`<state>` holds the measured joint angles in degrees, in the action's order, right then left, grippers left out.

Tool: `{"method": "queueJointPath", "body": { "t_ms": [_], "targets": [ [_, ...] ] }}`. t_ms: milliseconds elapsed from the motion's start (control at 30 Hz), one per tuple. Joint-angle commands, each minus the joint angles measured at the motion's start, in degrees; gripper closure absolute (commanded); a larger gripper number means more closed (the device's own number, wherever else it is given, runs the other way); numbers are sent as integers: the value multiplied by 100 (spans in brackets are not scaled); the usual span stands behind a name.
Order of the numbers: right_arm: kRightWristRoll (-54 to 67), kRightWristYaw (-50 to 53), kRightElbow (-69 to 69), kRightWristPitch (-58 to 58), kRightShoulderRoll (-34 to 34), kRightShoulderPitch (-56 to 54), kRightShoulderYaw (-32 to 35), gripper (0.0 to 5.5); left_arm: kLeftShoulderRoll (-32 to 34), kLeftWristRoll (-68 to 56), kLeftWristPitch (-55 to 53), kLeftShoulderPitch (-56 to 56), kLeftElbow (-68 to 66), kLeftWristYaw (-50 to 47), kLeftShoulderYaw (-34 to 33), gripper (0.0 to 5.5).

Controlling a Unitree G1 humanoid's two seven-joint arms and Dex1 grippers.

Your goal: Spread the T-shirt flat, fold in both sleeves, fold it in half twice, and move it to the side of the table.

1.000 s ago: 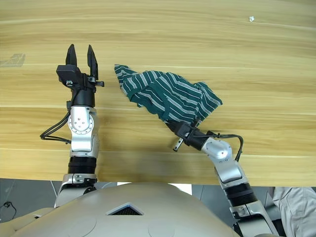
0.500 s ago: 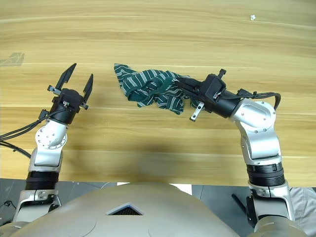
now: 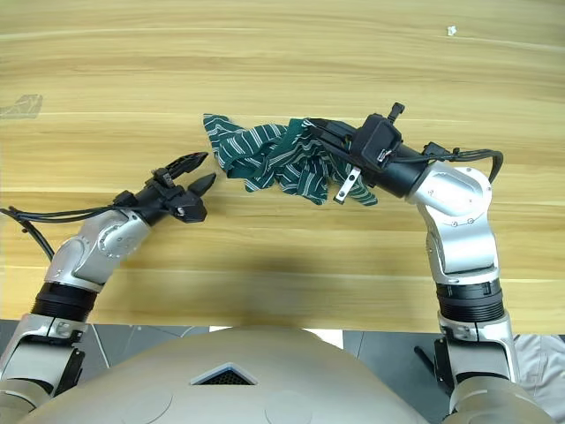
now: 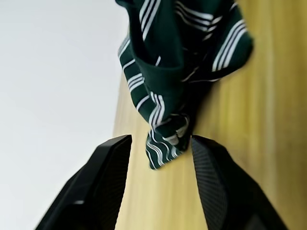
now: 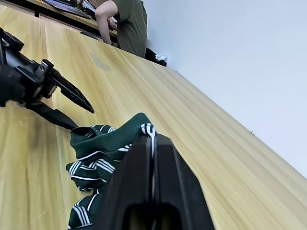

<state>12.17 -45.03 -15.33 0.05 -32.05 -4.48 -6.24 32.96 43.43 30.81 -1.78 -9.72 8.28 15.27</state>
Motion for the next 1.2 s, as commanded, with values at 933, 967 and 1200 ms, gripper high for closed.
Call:
{"method": "queueJointPath", "body": {
  "t_ms": [933,967,1200],
  "targets": [
    [-216,39,105,-201,244,69,-179,550,-113,247,32,-405,-349,-815,663,548],
    [-222,36,110,-209,252,68,-186,550,-92,224,35,-394,-314,-802,647,548],
    [-274,-9,361,-306,224,-29,-168,550,376,-1183,192,-122,455,-84,41,548]
  ]
}}
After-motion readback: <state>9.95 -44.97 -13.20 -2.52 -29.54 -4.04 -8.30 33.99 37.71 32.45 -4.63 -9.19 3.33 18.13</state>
